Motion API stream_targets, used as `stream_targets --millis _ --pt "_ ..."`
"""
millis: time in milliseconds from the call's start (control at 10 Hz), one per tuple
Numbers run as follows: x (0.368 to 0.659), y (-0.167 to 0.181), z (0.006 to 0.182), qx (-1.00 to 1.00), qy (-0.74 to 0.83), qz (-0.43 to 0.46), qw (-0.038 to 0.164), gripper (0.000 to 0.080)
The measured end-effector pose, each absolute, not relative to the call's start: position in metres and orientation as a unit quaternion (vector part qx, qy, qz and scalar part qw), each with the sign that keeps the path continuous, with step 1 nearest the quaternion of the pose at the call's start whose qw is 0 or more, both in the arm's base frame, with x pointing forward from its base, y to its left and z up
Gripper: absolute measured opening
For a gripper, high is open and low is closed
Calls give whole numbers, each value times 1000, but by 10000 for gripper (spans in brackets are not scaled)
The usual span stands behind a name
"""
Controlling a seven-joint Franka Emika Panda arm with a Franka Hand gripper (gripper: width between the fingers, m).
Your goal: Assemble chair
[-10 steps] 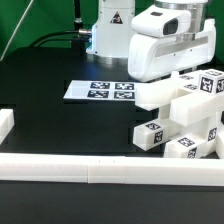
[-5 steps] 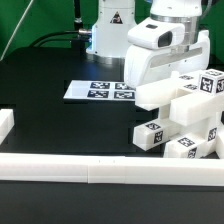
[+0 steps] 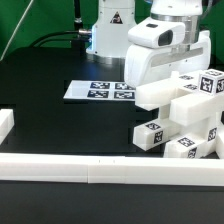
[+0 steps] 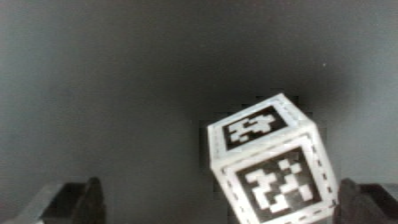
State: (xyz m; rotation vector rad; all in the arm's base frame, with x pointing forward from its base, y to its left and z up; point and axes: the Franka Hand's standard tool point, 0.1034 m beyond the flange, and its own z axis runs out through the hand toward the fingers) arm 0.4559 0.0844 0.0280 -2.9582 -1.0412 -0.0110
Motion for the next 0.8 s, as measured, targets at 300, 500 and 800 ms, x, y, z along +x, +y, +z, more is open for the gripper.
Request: stream_targets --millis 300,500,800 --pt "459 85 45 -943 -332 6 8 648" --pt "458 85 43 -944 -330 7 8 648" --pt "453 81 40 -963 -269 19 16 648"
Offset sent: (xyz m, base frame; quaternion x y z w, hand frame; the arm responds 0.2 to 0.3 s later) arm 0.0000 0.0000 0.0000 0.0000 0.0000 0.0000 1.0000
